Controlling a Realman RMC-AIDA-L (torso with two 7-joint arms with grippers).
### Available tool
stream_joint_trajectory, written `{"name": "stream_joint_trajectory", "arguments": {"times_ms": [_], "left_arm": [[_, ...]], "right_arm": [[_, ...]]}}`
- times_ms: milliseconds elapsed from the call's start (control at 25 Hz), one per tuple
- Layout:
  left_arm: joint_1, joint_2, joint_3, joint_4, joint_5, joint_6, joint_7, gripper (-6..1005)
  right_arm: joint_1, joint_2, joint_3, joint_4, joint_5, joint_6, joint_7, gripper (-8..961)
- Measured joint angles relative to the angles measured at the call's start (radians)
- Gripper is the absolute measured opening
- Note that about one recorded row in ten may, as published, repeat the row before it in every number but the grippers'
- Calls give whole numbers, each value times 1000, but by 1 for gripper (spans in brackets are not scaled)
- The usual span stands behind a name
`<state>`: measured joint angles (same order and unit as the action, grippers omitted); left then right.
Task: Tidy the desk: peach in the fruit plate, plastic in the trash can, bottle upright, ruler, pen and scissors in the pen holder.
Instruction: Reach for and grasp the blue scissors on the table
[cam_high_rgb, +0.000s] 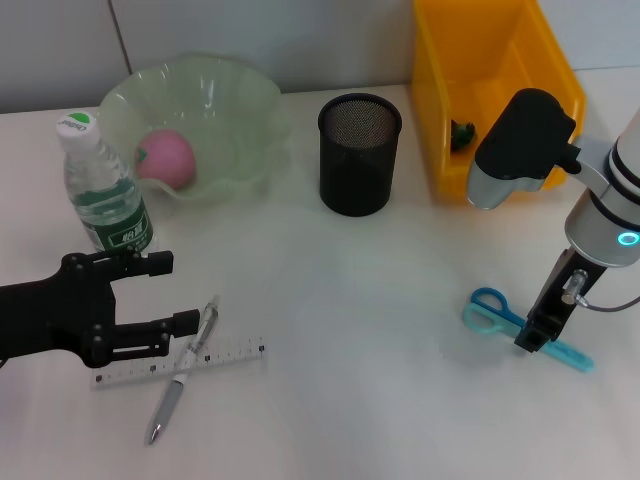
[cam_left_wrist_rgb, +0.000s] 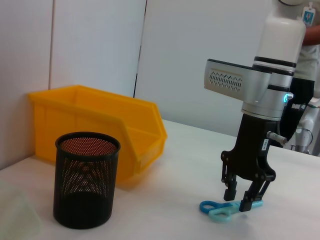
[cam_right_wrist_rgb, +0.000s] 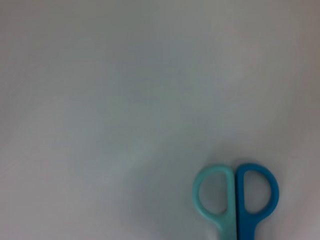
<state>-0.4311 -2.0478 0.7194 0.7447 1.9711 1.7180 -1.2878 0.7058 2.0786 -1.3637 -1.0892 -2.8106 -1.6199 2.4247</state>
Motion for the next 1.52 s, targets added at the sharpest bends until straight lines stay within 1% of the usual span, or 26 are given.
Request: {"name": "stream_joint_trajectory", "arguments": {"times_ms": [920, 1160, 1320, 1400, 1480, 1520], "left_arm": [[4, 2, -2, -1, 0, 0, 1, 816], [5, 2, -2, -1, 0, 0, 1, 816], [5, 3, -1, -1, 0, 0, 2, 816], [5, 3, -1, -1, 0, 0, 2, 816], [5, 4, -1, -1, 0, 0, 2, 816], [5, 4, -1, -1, 0, 0, 2, 816]], "right_arm": [[6, 1, -1, 17, -3, 8, -2, 248], [6, 1, -14, 21, -2, 9, -2, 189], [6, 1, -20, 18, 2, 9, 1, 190], [6, 2, -18, 11, 14, 3, 1, 189], [5, 0, 17, -22, 53, -18, -5, 188], [5, 0, 17, -22, 53, -18, -5, 187]]}}
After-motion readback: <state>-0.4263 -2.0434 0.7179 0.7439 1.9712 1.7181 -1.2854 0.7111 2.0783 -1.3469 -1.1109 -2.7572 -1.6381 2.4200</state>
